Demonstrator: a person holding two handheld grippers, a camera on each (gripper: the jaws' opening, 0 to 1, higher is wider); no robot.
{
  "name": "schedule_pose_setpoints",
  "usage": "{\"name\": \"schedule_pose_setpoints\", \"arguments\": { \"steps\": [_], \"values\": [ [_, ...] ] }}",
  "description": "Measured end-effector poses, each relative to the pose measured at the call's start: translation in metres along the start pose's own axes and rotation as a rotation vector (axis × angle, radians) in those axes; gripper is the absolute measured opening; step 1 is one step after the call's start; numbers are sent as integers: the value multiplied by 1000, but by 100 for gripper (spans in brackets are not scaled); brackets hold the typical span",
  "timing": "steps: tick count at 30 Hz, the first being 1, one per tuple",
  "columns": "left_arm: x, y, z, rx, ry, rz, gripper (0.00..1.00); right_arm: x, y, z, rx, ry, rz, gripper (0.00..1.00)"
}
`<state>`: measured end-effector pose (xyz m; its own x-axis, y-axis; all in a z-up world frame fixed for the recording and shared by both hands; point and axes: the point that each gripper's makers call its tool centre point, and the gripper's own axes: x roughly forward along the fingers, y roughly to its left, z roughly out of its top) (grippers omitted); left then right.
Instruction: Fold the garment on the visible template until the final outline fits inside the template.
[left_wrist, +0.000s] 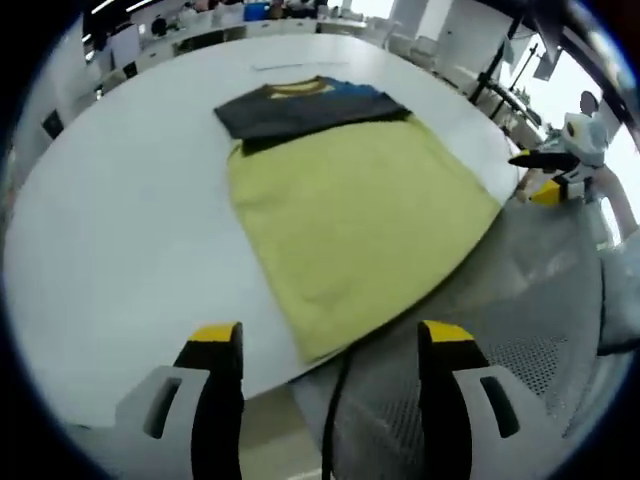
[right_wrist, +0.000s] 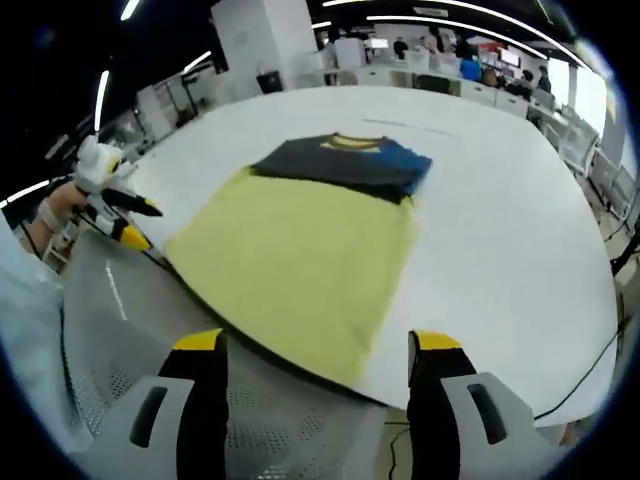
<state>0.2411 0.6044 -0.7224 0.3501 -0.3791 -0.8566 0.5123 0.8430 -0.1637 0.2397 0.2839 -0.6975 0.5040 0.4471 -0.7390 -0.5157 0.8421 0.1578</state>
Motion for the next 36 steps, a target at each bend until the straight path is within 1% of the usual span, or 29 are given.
{"name": "schedule_pose_setpoints", "arguments": {
  "steps": [3,6,8,9,13,15,18,20,24,28,31,36],
  "values": [
    [3,-1,-2,-31,6,-18,60,4,0,-6,13,23,6,67],
    [6,-1,-4,-49,18,-31,57,7,-1,-11,23,41,1,68],
    [9,0,-6,-57,26,-27,52,7,-1,-14,25,66,1,64],
    [10,0,-7,-64,28,-32,51,7,-1,-14,33,68,0,63],
    [13,0,-10,-74,38,-39,46,8,-1,-17,61,92,10,55],
    [15,1,-13,-80,50,-41,44,10,0,-20,56,121,11,52],
    [16,3,-16,-84,58,-36,43,14,-2,-27,35,171,3,51],
    [16,4,-17,-87,62,-31,42,17,-2,-28,30,179,2,50],
    [19,7,-21,-95,79,-26,37,19,-5,-30,38,200,6,45],
    [21,7,-23,-106,83,-31,32,21,-9,-36,53,237,3,43],
    [23,8,-25,-112,94,-26,33,23,-12,-39,60,249,9,41],
    [24,9,-25,-117,99,-29,28,26,-13,-42,67,266,15,38]
  ]
}}
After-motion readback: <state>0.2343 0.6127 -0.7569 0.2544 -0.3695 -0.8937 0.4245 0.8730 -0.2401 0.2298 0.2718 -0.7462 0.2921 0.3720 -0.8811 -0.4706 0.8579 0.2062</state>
